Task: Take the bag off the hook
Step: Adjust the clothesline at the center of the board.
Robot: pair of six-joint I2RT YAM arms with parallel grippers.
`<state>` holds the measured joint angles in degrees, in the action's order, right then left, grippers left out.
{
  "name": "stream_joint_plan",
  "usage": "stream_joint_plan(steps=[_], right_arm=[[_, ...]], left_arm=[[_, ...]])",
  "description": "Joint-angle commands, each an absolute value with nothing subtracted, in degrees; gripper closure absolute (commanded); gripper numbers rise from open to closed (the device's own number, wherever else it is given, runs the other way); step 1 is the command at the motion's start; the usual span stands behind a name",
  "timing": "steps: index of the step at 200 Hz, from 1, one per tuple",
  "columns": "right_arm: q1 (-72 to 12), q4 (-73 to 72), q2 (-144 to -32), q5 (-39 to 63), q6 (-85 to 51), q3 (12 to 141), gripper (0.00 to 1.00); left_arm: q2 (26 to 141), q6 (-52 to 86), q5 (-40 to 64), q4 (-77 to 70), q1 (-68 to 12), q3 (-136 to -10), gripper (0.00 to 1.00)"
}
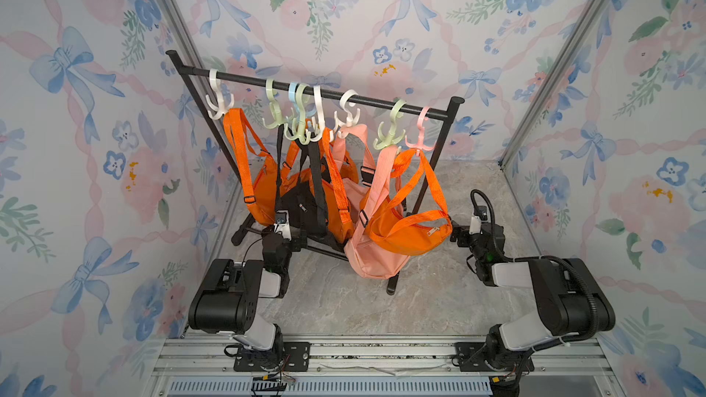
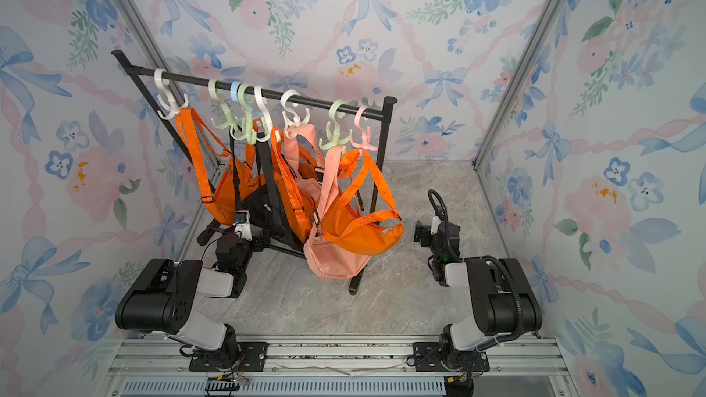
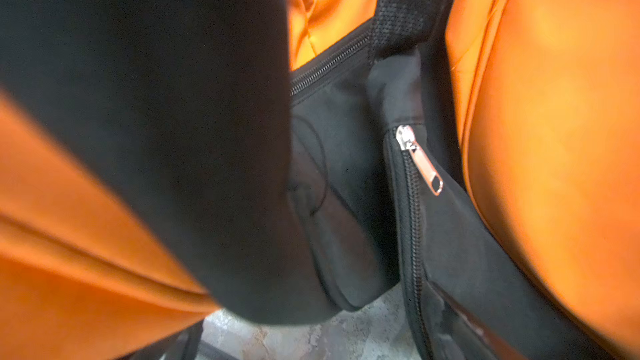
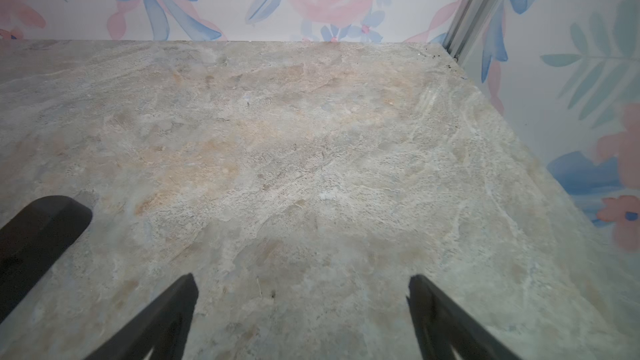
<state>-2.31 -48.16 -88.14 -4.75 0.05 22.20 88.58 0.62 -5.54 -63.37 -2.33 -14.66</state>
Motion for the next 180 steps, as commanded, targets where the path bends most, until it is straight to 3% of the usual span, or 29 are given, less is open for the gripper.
stream_joint_plan(steps=[1, 117, 180], right_arm=[[-2.4, -48.3, -87.9, -5.1, 0.2, 23.6, 0.03], [-1.3, -48.3, -87.9, -3.3, -0.4, 23.6, 0.04], [-1.2, -48.9, -87.8, -3.3, -0.7, 23.2, 0.04]], left_arm=[[88.6, 0.7, -5.5, -64.8, -2.5, -15.1, 0.02], [88.5, 0.7, -5.5, -64.8, -2.5, -15.1, 0.02], [88.4, 1.9, -0.5, -64.3, -0.1, -15.2, 0.02]])
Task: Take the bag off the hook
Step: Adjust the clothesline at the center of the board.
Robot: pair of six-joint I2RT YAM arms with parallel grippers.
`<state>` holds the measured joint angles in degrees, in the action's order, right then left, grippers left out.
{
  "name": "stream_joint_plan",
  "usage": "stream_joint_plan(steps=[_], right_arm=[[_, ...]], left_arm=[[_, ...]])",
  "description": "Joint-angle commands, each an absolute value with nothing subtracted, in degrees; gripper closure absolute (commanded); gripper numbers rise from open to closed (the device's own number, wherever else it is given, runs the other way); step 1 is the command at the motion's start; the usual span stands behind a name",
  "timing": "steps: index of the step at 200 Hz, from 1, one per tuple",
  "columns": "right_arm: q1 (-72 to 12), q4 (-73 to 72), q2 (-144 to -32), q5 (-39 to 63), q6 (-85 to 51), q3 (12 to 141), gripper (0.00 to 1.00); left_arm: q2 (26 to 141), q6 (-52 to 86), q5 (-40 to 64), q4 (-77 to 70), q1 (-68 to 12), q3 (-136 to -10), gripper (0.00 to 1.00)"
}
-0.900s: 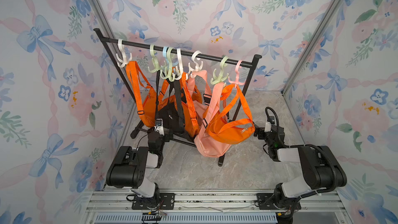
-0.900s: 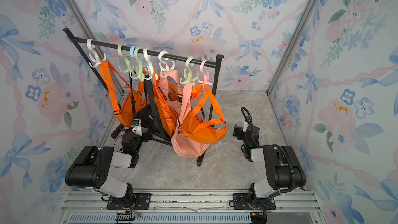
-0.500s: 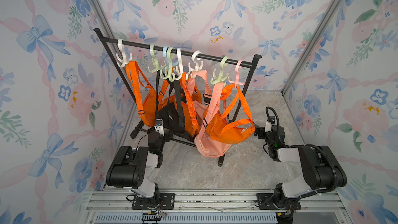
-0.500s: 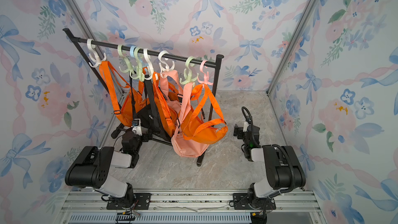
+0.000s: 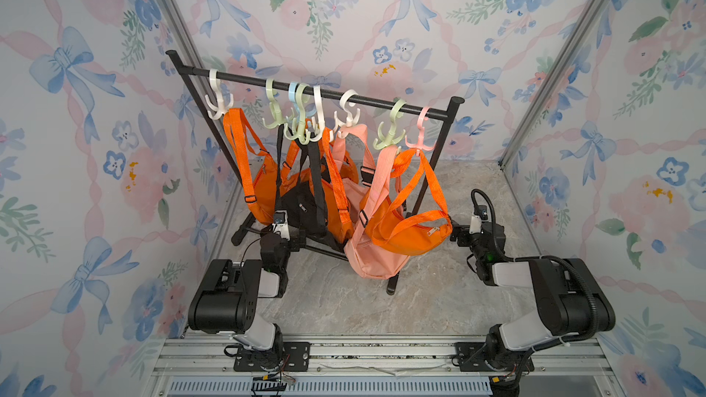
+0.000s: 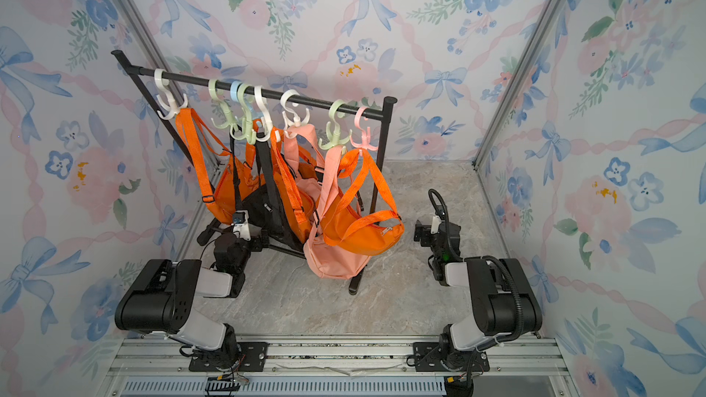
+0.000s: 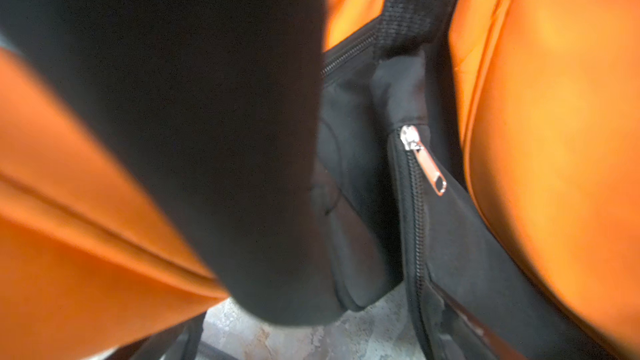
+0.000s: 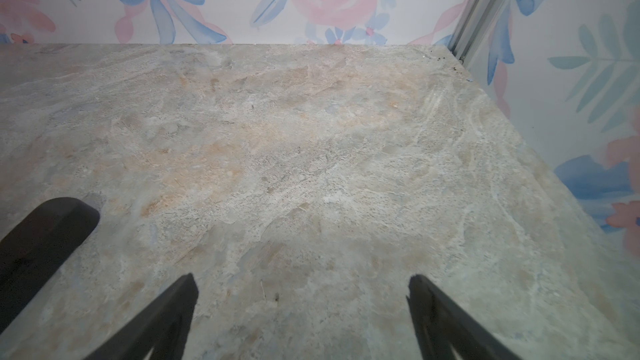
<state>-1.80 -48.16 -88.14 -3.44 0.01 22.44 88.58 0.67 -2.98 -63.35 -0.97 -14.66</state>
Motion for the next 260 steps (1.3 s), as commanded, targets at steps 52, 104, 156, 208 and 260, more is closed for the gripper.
stream_joint_plan(steps=[52, 104, 156, 208, 260], right_arm=[[-1.8, -30.3, -73.4, -10.9, -1.9, 27.6, 0.03], [-10.9, -13.0, -47.7, -33.2, -3.1, 25.6, 0.03], [-16.2, 15.7, -37.6, -34.2, -10.6, 41.7, 0.03], [-31.2, 22.8, -51.7, -20.6, -1.0, 68.1, 0.29], [-32.5, 21.6, -64.1, -10.3, -0.9, 82.0, 0.23]], left_arm=[[74.6, 3.0, -15.7, -49.4, -4.7, -18.7, 0.02], [59.4, 24.5, -38.5, -25.6, -4.9, -26.5, 0.02], [52.8, 49.2, -46.0, -0.4, -3.2, -33.4, 0.02], [53.6, 44.3, -29.7, 0.8, -2.8, -40.2, 0.02], [49.9, 46.0, -15.0, 1.0, -3.2, -36.6, 0.02]])
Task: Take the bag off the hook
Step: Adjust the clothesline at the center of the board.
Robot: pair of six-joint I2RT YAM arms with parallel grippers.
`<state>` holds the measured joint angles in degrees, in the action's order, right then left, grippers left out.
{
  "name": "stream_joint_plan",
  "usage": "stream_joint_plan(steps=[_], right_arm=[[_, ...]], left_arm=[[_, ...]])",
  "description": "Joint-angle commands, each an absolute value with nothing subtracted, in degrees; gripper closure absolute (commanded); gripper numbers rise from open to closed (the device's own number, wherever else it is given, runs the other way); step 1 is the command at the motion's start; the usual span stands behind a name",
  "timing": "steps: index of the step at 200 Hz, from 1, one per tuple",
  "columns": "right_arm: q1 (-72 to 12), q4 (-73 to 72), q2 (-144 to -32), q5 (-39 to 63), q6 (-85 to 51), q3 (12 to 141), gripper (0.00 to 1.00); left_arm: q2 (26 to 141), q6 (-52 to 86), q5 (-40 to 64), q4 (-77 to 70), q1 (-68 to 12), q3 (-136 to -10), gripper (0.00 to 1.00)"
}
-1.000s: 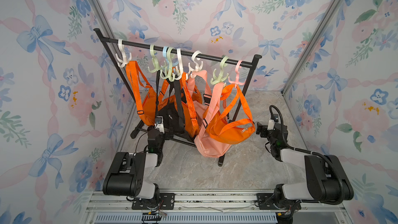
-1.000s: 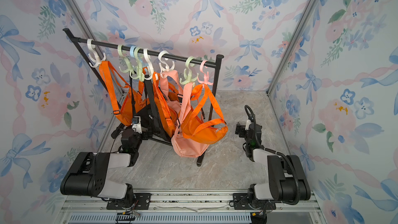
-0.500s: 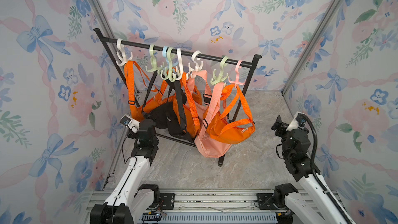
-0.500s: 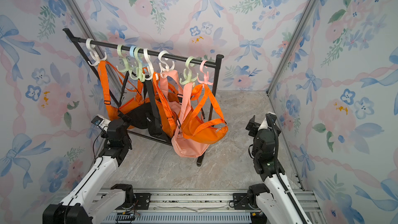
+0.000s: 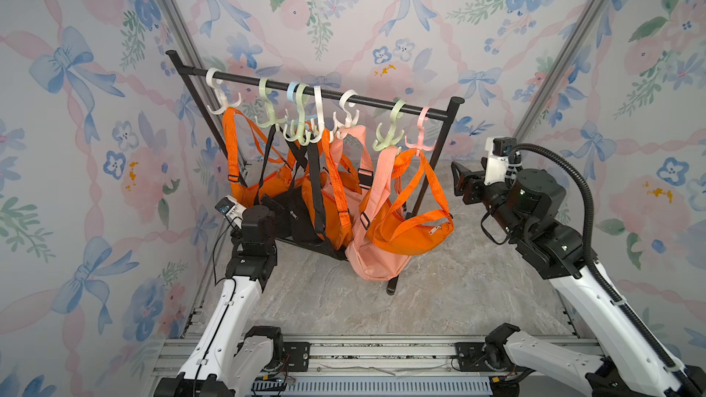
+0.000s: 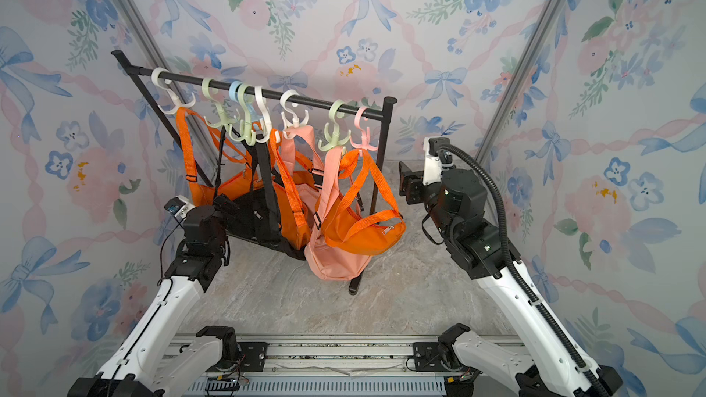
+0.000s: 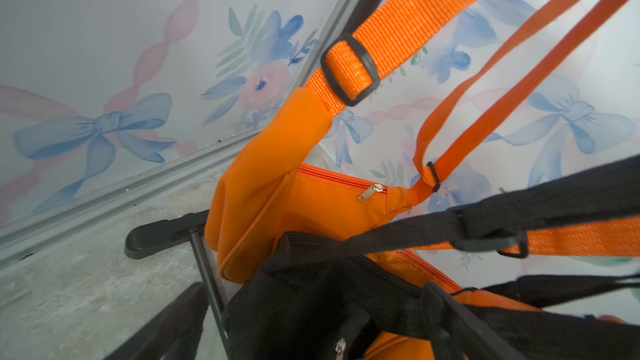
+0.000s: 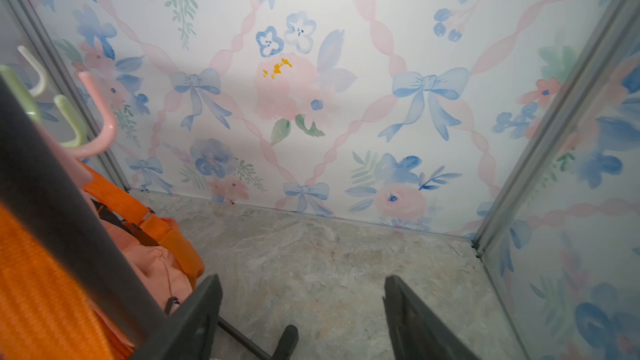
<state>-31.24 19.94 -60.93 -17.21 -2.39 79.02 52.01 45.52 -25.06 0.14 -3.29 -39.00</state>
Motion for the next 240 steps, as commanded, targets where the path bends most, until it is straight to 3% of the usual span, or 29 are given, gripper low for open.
stream_joint_plan(steps=[1, 39, 115, 240], right_arm=[[-32.5, 21.6, -64.1, -10.3, -0.9, 82.0, 0.23], [-35.1, 22.3, -65.1, -10.0, -0.3, 83.9, 0.23], [-38.6, 25.9, -57.4, -10.5, -1.2, 82.7, 0.26], [-37.6, 18.2, -68.6, -7.6, -1.9, 86.9, 0.40]], left_arm=[[49.9, 46.1, -14.6, 1.0, -3.3, -36.4, 0.02], [48.6, 45.6, -6.9, 4.5, -8.0, -34.8, 0.02], [45.7, 47.8, -3.2, 10.7, -14.9, -36.0, 0.02], [41.8, 44.5, -9.8, 18.3, -14.8, -40.5, 0.02]])
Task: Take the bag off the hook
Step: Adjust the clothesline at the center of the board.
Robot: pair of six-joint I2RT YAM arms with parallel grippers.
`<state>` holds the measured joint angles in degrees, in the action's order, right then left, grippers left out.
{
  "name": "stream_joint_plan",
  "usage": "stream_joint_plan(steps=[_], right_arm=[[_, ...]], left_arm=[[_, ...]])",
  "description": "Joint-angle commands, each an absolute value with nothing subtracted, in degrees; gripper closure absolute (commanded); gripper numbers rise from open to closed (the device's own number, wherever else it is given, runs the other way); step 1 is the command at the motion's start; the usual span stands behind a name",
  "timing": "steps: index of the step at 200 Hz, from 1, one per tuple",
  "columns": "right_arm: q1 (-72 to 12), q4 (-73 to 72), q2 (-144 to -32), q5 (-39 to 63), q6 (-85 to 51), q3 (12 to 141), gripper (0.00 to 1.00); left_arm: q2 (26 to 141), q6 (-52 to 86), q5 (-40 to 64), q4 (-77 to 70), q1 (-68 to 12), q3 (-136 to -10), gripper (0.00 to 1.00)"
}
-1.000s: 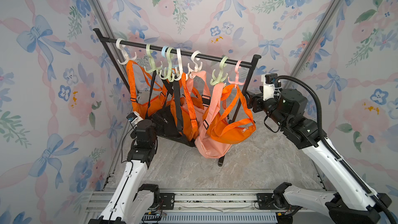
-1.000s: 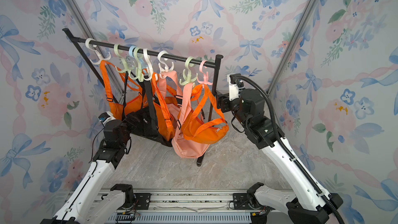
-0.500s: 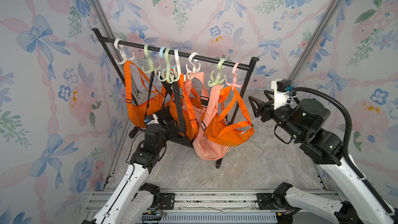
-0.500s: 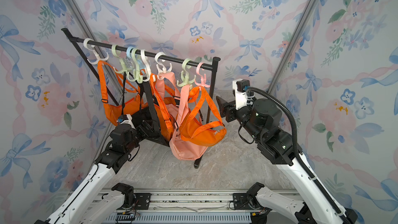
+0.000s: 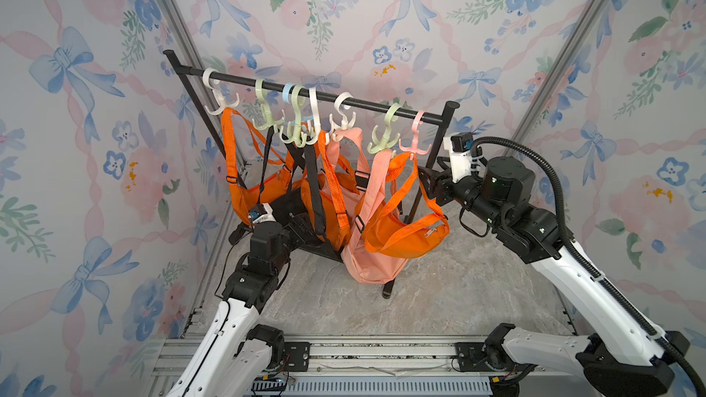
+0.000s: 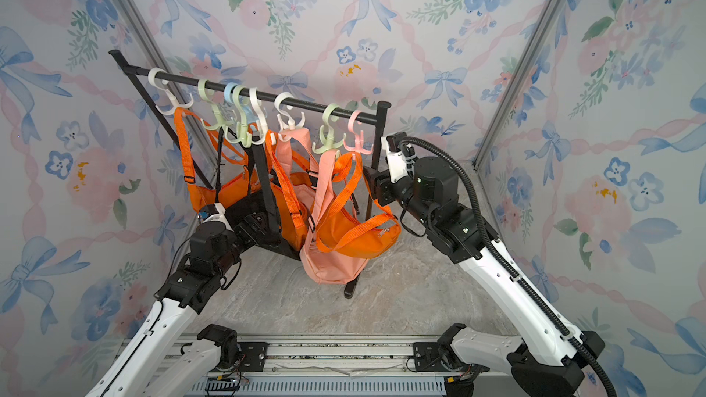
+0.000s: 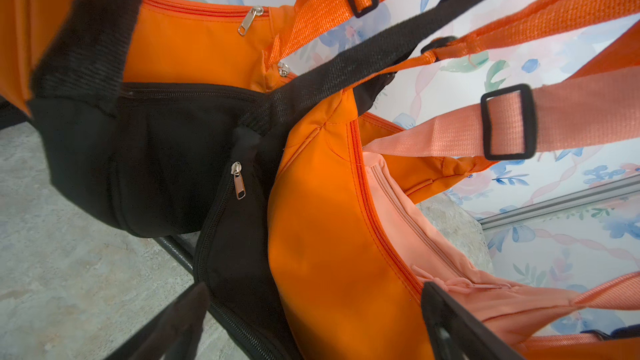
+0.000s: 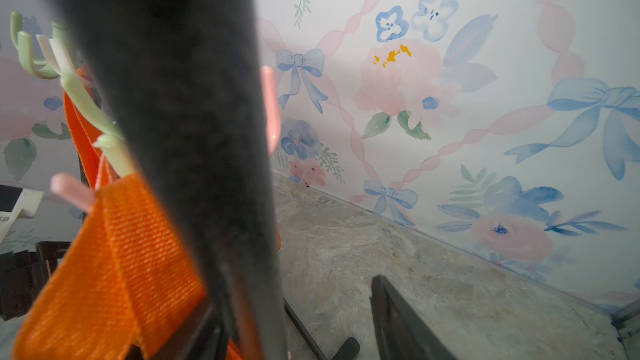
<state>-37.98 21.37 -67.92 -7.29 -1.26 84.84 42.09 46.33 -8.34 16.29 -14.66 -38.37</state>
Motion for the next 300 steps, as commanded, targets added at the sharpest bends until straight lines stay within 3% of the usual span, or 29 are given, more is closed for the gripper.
stream_joint_plan(steps=[1, 32, 70, 158, 232, 262, 300], right_arm=[[-37.5, 18.1, -68.7, -7.6, -2.0, 86.9, 0.41], [-31.9, 16.5, -70.2, -7.3, -7.1, 86.9, 0.56], [-21.6, 17.2, -71.7, -3.9, -12.4, 88.8, 0.63], [-2.6, 21.7, -80.4, 4.8, -12.5, 99.1, 0.65], [-0.6, 21.4, -80.9, 8.8, -13.5, 99.1, 0.67], [-0.7, 20.8, -79.6, 10.1, -13.8, 97.4, 0.67], [-0.7, 21.5, -79.0, 10.2, -13.4, 96.7, 0.69]], left_arm=[[41.7, 44.4, -9.8, 18.3, -14.8, -40.5, 0.02], [41.2, 42.5, -11.8, 20.1, -14.4, -43.5, 0.02], [39.7, 40.8, -12.7, 21.4, -13.4, -47.6, 0.02], [35.9, 40.2, -13.3, 22.4, -13.1, -52.7, 0.02], [43.3, 29.8, -27.8, 23.2, -12.2, -60.3, 0.02], [49.1, 28.3, -23.6, 19.6, -9.6, -62.0, 0.02], [57.9, 27.2, -8.0, 13.8, -5.2, -64.6, 0.02]])
